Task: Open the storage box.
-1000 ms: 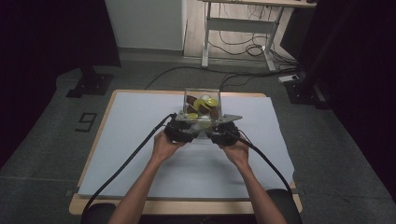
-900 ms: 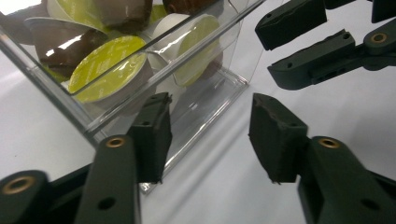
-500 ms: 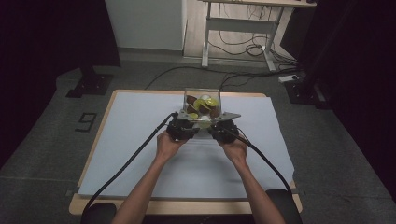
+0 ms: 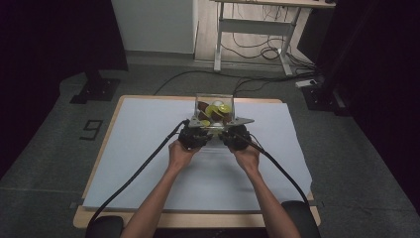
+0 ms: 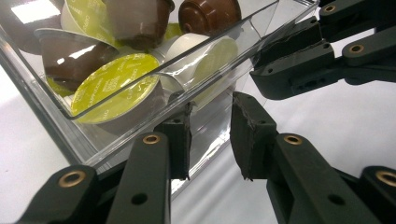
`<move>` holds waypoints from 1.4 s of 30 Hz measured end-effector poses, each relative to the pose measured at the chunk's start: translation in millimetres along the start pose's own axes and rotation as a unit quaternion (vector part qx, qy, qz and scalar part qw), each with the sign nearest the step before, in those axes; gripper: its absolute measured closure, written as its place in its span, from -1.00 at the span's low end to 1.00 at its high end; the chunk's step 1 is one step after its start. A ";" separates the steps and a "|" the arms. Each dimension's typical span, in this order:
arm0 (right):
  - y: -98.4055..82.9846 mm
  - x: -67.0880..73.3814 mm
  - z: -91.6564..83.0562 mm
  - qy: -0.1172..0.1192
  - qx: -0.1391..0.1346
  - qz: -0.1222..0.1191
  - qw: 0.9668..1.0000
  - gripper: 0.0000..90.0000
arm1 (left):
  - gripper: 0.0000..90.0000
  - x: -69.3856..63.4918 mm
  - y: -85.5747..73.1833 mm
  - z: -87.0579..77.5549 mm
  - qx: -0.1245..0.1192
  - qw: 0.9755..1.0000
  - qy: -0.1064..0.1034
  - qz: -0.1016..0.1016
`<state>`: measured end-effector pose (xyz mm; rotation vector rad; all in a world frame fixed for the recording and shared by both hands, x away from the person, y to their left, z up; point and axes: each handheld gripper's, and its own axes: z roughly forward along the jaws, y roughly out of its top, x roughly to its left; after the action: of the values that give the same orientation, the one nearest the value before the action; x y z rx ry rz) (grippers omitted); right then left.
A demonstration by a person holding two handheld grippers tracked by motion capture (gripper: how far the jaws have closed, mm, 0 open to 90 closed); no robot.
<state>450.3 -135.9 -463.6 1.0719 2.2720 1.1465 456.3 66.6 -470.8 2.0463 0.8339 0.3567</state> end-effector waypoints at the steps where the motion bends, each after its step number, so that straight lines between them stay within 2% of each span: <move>1: 0.0 -0.3 0.0 0.001 0.000 0.000 1.000 0.68 | 0.51 -0.5 -0.3 0.0 -0.002 1.000 0.000 0.000; 13: -2.1 0.6 -2.7 0.013 -0.002 -0.007 1.000 0.69 | 0.55 -4.7 -1.9 -3.8 -0.002 1.000 0.008 0.004; 18: -5.0 2.2 -7.0 0.025 -0.002 -0.010 1.000 0.69 | 0.58 -6.4 -5.8 -7.6 -0.009 1.000 -0.002 0.000; 28: -8.7 6.4 -13.9 0.041 0.001 -0.010 0.999 0.69 | 0.58 -14.2 -9.4 -13.8 -0.002 1.000 -0.010 0.012; 34: -11.0 11.1 -17.7 0.042 0.003 -0.017 0.999 0.69 | 0.58 -18.7 -12.7 -18.0 -0.002 1.000 -0.013 0.014; 40: -17.7 13.9 -23.8 0.053 -0.004 -0.009 0.999 0.69 | 0.59 -26.5 -16.1 -22.4 0.002 1.000 -0.010 0.028; 42: -18.5 15.0 -24.6 0.054 -0.005 -0.006 0.999 0.69 | 0.59 -28.0 -16.8 -23.2 0.002 1.000 -0.008 0.027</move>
<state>417.1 -144.0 -463.6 1.0129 2.3494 1.2362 416.4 68.8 -469.4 2.0756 0.7713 0.3677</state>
